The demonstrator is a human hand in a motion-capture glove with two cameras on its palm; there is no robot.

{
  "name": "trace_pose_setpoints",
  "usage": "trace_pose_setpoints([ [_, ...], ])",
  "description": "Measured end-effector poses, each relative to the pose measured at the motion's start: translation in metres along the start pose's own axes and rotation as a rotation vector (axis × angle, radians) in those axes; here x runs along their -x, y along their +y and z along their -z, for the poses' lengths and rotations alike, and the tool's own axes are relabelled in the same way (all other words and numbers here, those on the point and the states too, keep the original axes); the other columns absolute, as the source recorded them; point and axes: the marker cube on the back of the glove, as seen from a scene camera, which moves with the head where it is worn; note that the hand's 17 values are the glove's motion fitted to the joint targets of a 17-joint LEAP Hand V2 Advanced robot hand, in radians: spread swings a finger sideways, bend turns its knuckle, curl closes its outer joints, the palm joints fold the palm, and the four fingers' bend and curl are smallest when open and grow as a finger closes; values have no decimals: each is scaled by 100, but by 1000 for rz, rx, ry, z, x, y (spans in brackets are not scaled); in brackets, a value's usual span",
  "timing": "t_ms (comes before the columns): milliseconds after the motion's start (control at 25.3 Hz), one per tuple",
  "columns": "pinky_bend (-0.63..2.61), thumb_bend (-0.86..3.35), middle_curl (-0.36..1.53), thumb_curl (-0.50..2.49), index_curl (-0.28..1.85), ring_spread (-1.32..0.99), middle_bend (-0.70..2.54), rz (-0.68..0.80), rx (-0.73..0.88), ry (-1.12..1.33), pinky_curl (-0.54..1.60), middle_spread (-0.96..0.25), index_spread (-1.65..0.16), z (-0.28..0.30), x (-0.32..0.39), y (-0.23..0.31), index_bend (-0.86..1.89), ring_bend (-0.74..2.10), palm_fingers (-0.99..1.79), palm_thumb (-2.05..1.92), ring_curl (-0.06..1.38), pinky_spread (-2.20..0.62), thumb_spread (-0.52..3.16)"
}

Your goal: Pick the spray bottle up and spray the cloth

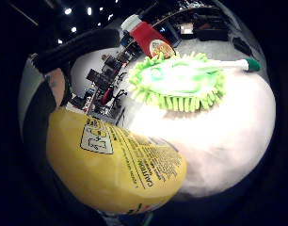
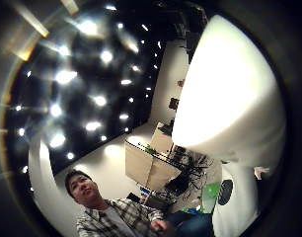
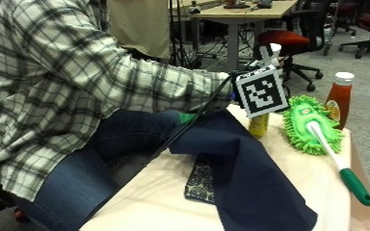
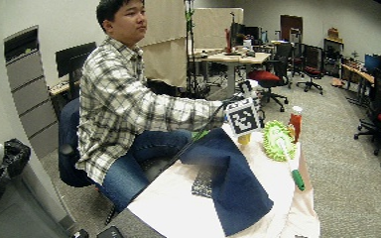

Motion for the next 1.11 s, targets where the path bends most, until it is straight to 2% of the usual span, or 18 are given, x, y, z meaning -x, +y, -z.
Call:
trace_pose_setpoints([
  [789,25,-3,52,73,48,-19,40,-23,67,-48,40,-11,-27,-2,-14,17,12,45,104,117,46,-3,32],
  [868,25,-3,51,73,46,-19,36,-32,97,-39,40,-11,-27,0,-14,22,9,45,95,117,47,-1,35],
  [947,26,-3,51,73,42,-18,34,-37,118,-42,42,-10,-28,4,-12,28,-1,48,73,114,49,4,44],
  [987,27,-5,48,72,39,-16,27,-38,124,-41,43,-10,-30,6,-10,31,-6,45,45,111,48,7,48],
  [1105,29,-7,47,70,39,-10,22,-36,118,-12,45,-10,-32,19,-6,37,3,41,12,103,49,13,55],
])
